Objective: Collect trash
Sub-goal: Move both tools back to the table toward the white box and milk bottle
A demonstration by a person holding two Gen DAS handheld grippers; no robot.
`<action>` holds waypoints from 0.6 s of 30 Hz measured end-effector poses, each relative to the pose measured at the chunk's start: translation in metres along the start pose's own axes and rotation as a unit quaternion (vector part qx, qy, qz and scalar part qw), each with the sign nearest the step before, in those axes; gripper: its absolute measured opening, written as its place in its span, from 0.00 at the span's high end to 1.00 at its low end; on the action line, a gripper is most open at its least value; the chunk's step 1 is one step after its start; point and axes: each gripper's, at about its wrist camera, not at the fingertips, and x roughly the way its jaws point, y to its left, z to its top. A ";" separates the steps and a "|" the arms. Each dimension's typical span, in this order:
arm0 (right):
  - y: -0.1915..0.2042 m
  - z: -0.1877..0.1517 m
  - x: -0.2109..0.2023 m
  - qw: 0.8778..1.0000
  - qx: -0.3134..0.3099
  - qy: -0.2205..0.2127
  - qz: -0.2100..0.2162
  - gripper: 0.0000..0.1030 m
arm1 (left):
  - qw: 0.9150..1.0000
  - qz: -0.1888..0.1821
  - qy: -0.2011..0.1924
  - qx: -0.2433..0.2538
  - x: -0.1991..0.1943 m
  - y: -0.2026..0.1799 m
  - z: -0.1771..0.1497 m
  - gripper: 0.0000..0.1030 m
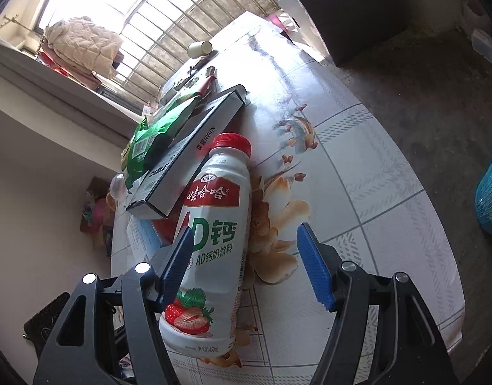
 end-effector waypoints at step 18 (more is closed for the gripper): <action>0.023 0.019 0.043 0.997 -0.026 0.061 0.037 0.37 | 0.966 0.176 -0.088 -0.167 -0.054 0.106 0.020 0.34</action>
